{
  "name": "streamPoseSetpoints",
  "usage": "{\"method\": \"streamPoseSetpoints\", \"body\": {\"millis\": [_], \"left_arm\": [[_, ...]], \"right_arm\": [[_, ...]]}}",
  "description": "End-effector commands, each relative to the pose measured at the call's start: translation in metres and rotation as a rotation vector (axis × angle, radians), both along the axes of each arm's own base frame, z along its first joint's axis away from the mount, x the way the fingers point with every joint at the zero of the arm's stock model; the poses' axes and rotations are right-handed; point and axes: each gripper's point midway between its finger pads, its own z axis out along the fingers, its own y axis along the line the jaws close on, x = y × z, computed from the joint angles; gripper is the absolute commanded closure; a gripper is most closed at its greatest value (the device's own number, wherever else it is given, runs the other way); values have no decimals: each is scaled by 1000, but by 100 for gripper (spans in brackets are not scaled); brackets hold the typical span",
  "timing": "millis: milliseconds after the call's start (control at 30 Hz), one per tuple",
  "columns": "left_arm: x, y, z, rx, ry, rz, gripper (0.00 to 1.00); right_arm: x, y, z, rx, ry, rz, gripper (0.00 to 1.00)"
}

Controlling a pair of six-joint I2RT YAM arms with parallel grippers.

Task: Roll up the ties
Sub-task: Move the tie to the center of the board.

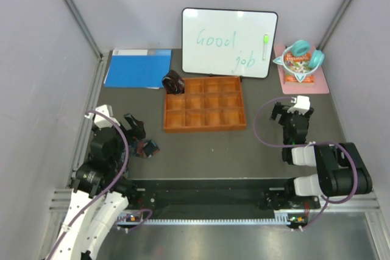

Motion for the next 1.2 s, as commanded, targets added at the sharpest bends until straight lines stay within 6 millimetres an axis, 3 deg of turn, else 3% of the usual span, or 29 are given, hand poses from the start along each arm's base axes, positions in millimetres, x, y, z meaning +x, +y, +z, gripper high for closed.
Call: {"method": "streamPoseSetpoints", "body": {"millis": [0,267,400,600,700,733,767,800,867,900,933,1033,1133,1167], "left_arm": [[5,6,11,-21,-45,50,1],[5,-6,-2,10,-3,-39,1],[4,-11,1,-9,19,-58,1],[9,-15,-16,-17,87,-50,1],[10,-14,-19,-42,140,-17,1],[11,-15,-21,-41,165,-11,1],[13,-16,-24,-61,174,-2,1],[13,-19,-27,-75,184,-2,1],[12,-15,-43,-136,244,80,4],[11,-11,-49,-148,269,124,6],[13,-4,-57,-135,292,183,9],[13,10,-67,-132,319,301,14],[15,26,-60,-114,307,398,15],[16,32,-56,-97,298,423,15]], "right_arm": [[5,0,16,3,-63,7,1],[5,-1,15,2,-60,5,1],[6,0,15,3,-57,8,1],[4,-3,16,0,-65,-4,1],[2,-10,21,1,-50,-67,1],[3,-8,34,-13,-47,-80,1],[2,-6,32,-35,30,-79,1],[4,0,35,10,84,-70,1],[4,6,63,82,187,-81,1],[7,22,74,150,197,-16,1],[11,30,100,191,180,11,1],[-6,50,117,401,214,39,1],[-29,88,112,495,305,226,1],[-37,109,114,538,334,343,1]]}}
